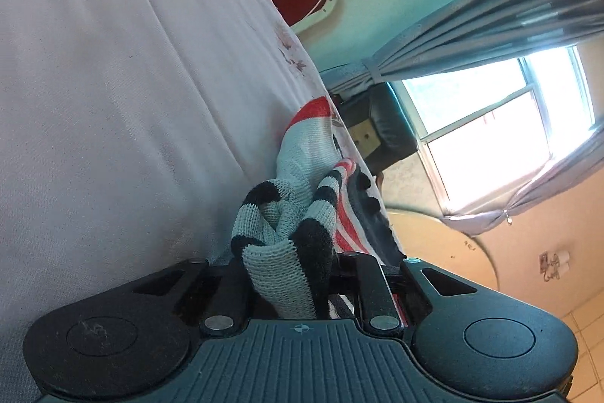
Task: Fold small clothes
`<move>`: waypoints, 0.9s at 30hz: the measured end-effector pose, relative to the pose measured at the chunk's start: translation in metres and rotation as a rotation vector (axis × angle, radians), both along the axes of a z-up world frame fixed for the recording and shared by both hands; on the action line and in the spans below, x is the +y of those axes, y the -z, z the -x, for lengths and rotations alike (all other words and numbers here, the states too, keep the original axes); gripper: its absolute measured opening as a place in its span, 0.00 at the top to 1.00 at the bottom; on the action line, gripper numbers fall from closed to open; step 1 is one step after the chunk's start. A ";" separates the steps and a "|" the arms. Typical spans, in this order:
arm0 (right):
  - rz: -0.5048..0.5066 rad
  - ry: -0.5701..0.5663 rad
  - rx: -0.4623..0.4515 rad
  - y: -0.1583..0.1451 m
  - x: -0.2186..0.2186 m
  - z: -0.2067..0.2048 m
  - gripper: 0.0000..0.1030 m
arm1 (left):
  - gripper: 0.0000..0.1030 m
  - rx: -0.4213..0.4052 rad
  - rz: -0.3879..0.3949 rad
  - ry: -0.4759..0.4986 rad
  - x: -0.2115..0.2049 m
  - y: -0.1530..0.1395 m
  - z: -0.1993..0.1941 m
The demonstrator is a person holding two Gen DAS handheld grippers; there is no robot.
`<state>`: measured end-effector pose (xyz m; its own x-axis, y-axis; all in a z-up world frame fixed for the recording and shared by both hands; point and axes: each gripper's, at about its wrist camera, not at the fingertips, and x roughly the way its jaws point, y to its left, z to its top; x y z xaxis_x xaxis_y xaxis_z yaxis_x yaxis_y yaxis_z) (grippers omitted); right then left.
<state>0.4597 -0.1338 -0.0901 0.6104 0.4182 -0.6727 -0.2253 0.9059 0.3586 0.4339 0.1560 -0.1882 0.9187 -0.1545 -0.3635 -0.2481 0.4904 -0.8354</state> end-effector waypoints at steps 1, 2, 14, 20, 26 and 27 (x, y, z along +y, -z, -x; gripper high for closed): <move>-0.004 0.000 -0.001 0.001 -0.001 0.000 1.00 | 0.84 0.000 0.000 -0.001 0.000 0.000 0.000; -0.003 -0.002 -0.004 0.001 -0.001 0.001 1.00 | 0.84 0.002 -0.006 0.001 0.000 -0.001 -0.001; -0.071 0.030 0.038 0.003 -0.009 -0.005 1.00 | 0.84 0.044 -0.273 0.066 -0.014 -0.057 0.002; -0.069 0.040 0.048 0.002 -0.008 -0.004 1.00 | 0.84 0.043 -0.271 0.067 -0.011 -0.058 0.005; -0.083 0.049 0.047 0.004 -0.010 -0.006 1.00 | 0.84 -0.036 -0.301 0.118 -0.025 -0.085 0.008; -0.087 0.051 0.048 0.004 -0.010 -0.005 1.00 | 0.84 -0.064 -0.313 0.144 -0.031 -0.095 0.006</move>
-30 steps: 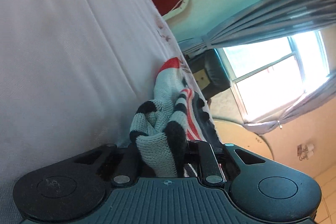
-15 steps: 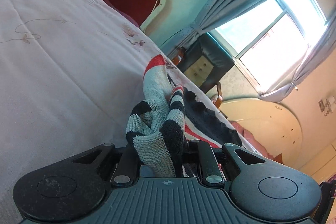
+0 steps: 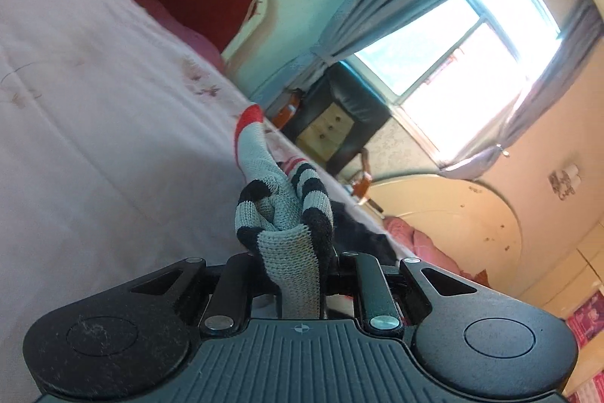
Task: Fold small clothes
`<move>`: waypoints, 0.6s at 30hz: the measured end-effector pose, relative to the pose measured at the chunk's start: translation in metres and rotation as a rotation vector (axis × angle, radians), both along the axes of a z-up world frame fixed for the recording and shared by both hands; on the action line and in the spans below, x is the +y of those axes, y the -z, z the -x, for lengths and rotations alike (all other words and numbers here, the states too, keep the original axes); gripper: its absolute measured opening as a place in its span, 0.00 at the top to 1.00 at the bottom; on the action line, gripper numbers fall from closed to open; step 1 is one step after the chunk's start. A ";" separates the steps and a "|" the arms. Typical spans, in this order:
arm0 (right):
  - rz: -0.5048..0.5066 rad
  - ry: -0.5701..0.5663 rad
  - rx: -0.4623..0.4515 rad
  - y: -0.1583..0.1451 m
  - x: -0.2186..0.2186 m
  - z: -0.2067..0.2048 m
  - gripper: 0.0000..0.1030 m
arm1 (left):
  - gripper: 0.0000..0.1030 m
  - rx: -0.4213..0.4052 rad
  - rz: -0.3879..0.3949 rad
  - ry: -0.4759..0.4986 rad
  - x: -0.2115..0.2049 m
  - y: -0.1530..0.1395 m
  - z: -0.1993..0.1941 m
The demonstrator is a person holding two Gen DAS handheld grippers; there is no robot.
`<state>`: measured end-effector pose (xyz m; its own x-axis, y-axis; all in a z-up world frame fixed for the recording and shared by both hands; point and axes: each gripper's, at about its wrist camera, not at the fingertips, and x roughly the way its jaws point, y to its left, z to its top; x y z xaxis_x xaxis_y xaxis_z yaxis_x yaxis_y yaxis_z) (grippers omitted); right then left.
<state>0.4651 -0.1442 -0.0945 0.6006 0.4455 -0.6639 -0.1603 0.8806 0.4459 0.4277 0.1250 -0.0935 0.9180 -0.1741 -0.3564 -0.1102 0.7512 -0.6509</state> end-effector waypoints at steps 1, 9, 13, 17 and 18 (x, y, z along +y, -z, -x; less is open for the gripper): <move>-0.005 0.003 0.002 0.000 -0.001 0.000 1.00 | 0.84 -0.024 -0.020 0.037 -0.009 -0.013 -0.003; -0.090 0.080 0.022 -0.009 -0.029 -0.002 0.96 | 0.84 -0.071 -0.126 0.342 -0.107 -0.069 -0.044; -0.187 0.287 0.013 -0.019 -0.103 0.013 0.85 | 0.84 0.046 -0.170 0.524 -0.173 -0.049 -0.070; -0.287 0.455 0.041 -0.016 -0.181 0.034 0.77 | 0.84 0.185 -0.274 0.674 -0.240 -0.010 -0.078; -0.347 0.475 0.048 -0.013 -0.196 0.039 0.73 | 0.82 0.161 -0.324 0.673 -0.250 -0.009 -0.071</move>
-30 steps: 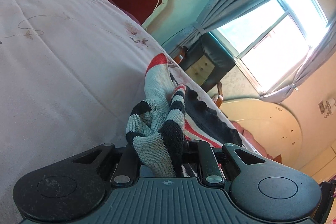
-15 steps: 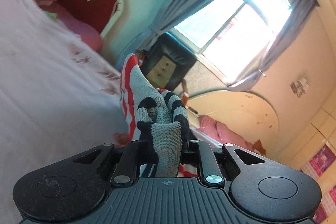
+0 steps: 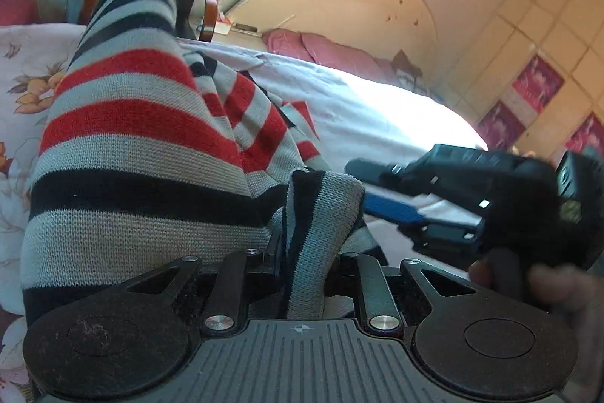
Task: Fold small clothes
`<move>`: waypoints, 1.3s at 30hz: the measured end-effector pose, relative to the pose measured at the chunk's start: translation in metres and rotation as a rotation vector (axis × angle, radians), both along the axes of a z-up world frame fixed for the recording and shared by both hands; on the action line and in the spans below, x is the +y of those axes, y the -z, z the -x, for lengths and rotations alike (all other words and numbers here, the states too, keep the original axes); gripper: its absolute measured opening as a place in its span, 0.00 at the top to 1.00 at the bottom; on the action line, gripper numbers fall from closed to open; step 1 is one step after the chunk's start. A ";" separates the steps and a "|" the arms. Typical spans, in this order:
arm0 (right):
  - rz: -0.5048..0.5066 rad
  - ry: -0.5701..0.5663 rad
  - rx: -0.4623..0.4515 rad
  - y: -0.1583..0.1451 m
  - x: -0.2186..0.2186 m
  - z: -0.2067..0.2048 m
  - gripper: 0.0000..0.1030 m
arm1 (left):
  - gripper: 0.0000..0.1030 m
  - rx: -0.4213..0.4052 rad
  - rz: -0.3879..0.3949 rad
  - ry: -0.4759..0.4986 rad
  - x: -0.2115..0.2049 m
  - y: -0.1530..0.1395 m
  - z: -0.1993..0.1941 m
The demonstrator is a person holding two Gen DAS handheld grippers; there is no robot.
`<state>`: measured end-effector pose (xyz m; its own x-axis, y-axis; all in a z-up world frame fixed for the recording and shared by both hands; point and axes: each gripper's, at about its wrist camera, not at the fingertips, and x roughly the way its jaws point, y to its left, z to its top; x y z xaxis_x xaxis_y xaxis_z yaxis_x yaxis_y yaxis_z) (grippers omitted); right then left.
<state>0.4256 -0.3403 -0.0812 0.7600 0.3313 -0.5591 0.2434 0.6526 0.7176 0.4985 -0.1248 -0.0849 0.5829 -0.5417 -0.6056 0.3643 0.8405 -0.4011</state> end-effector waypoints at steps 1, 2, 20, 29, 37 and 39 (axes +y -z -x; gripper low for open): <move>-0.051 0.020 -0.006 0.002 -0.012 0.006 0.57 | 0.67 -0.024 -0.011 0.016 -0.004 -0.004 0.008; -0.072 0.034 -0.010 0.002 -0.019 0.011 0.37 | 0.45 -0.032 0.007 0.043 -0.005 -0.009 0.015; 0.044 -0.303 0.063 -0.005 0.044 -0.020 0.64 | 0.42 0.037 0.064 -0.245 0.157 -0.007 0.011; 0.559 -0.347 -0.218 -0.068 0.075 0.033 0.78 | 0.42 -0.017 0.078 -0.254 0.126 -0.010 -0.020; 0.533 -0.288 -0.101 -0.020 0.049 0.021 0.77 | 0.36 0.005 -0.112 -0.203 0.085 -0.003 -0.038; 0.519 -0.296 -0.099 -0.022 0.048 0.023 0.74 | 0.37 -0.045 -0.131 -0.189 0.086 -0.014 -0.031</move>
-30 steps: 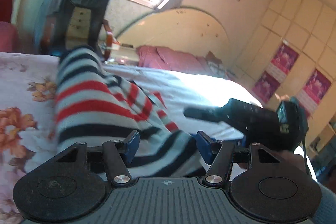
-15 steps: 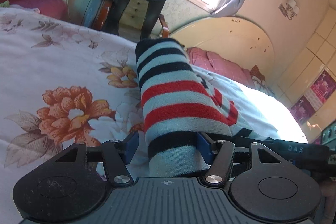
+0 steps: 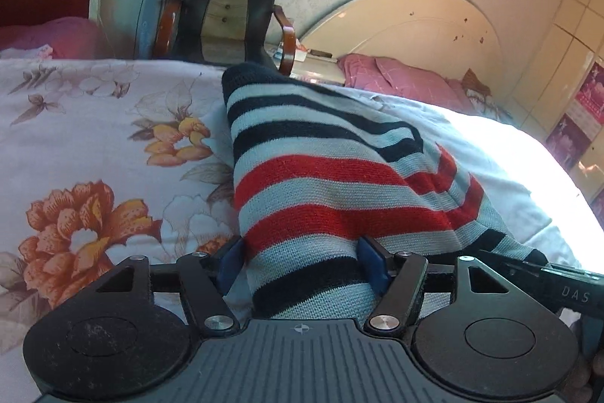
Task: Fold small clothes
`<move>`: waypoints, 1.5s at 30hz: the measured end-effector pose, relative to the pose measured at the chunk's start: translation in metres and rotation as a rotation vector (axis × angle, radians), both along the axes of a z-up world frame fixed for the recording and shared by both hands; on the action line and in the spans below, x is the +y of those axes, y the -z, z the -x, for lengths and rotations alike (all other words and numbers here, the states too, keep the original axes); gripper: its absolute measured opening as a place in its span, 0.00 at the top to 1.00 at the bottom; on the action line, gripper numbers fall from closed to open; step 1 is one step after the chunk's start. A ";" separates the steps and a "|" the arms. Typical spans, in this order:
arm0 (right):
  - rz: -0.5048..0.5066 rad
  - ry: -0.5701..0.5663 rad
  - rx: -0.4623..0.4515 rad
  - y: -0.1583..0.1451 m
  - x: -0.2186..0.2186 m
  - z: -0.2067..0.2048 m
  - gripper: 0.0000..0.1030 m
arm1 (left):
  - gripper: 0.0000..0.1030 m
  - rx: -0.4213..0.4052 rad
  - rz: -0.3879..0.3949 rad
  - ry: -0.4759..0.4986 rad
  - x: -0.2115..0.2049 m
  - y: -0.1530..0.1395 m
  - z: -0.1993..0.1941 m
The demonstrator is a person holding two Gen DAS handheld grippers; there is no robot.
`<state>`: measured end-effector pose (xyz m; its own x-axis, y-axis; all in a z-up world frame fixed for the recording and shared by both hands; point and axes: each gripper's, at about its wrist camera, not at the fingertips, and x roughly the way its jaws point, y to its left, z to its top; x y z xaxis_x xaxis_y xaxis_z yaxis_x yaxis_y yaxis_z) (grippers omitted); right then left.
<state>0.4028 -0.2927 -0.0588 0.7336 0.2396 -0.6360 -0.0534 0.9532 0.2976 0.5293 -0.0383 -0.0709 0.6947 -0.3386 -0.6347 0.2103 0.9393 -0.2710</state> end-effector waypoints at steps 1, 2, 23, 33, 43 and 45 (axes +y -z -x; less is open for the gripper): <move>-0.016 0.005 -0.007 -0.003 -0.004 0.001 0.68 | 0.37 -0.042 -0.014 0.000 0.001 -0.006 0.003; -0.021 0.026 -0.038 -0.009 -0.008 0.003 0.59 | 0.37 -0.084 -0.022 0.008 0.002 -0.013 0.005; 0.154 -0.084 -0.106 -0.034 -0.002 -0.042 0.84 | 0.37 -0.192 -0.088 0.235 -0.022 -0.037 0.023; 0.245 -0.155 -0.078 -0.017 0.009 0.025 0.90 | 0.36 -0.203 -0.219 0.227 -0.024 -0.032 0.072; 0.251 -0.101 -0.075 -0.018 0.014 0.025 0.86 | 0.37 -0.203 -0.266 0.170 -0.034 -0.046 0.089; 0.224 -0.094 -0.115 -0.030 0.014 0.037 0.82 | 0.37 -0.201 -0.267 0.162 -0.031 -0.050 0.098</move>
<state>0.3655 -0.2792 -0.0292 0.7852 0.1730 -0.5945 -0.1663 0.9838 0.0667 0.4308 -0.0691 -0.0206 0.7654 -0.2959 -0.5715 0.3865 0.9214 0.0406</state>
